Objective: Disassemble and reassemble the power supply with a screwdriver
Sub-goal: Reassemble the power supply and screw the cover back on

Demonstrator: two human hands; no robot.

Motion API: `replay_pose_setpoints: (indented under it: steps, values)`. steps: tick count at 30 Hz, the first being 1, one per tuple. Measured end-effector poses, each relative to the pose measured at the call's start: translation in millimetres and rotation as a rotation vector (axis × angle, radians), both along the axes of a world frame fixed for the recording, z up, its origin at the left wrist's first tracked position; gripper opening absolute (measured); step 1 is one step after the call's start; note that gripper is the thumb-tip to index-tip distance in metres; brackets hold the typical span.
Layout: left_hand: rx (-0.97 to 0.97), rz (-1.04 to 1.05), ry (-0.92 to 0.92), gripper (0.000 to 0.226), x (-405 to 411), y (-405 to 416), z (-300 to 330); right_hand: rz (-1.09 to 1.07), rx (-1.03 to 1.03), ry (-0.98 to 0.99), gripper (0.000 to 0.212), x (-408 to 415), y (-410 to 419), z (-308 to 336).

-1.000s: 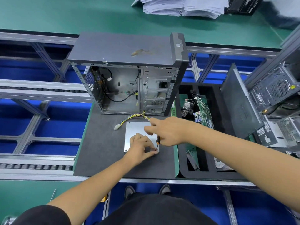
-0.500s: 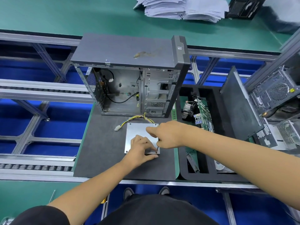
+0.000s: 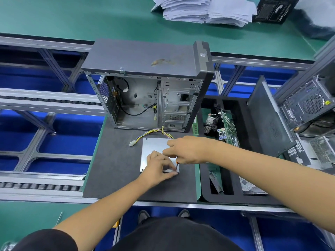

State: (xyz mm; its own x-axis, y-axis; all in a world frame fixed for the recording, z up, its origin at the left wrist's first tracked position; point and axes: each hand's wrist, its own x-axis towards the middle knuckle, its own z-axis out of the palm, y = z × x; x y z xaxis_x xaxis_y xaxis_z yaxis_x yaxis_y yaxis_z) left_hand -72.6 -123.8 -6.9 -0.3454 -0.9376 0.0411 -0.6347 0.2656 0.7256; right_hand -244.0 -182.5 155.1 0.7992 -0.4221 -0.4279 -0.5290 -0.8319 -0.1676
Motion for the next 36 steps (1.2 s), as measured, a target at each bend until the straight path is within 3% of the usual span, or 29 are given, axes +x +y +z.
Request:
replay_pose_setpoints:
  steps: [2,7,11,15,25,30,34,36]
  values:
    - [-0.003,0.009,0.006,0.014,0,0,-2,-0.004,-0.057,0.038,0.009,0,-1,-2]
    - [-0.013,0.008,0.018,0.016,-1,0,-3,-0.040,-0.103,0.068,0.019,-1,7,-5]
    - [-0.023,-0.010,0.004,0.014,0,-1,-3,0.056,-0.036,0.098,0.023,2,4,8]
    - [-0.015,-0.011,-0.029,0.012,-1,-1,-2,0.182,-0.161,0.119,0.024,4,0,11]
    - [-0.061,0.022,0.042,0.016,-1,1,-6,0.103,-0.294,0.162,0.027,12,13,11]
    - [-0.069,0.018,0.032,0.020,-2,-1,-5,0.313,-0.324,0.119,0.040,12,1,26]
    - [-0.047,0.023,0.017,0.018,-2,-1,-7,0.219,-0.326,0.121,0.026,10,1,20]
    - [-0.058,0.031,0.002,0.022,-3,-1,-8,0.192,-0.390,0.158,0.036,10,5,15]
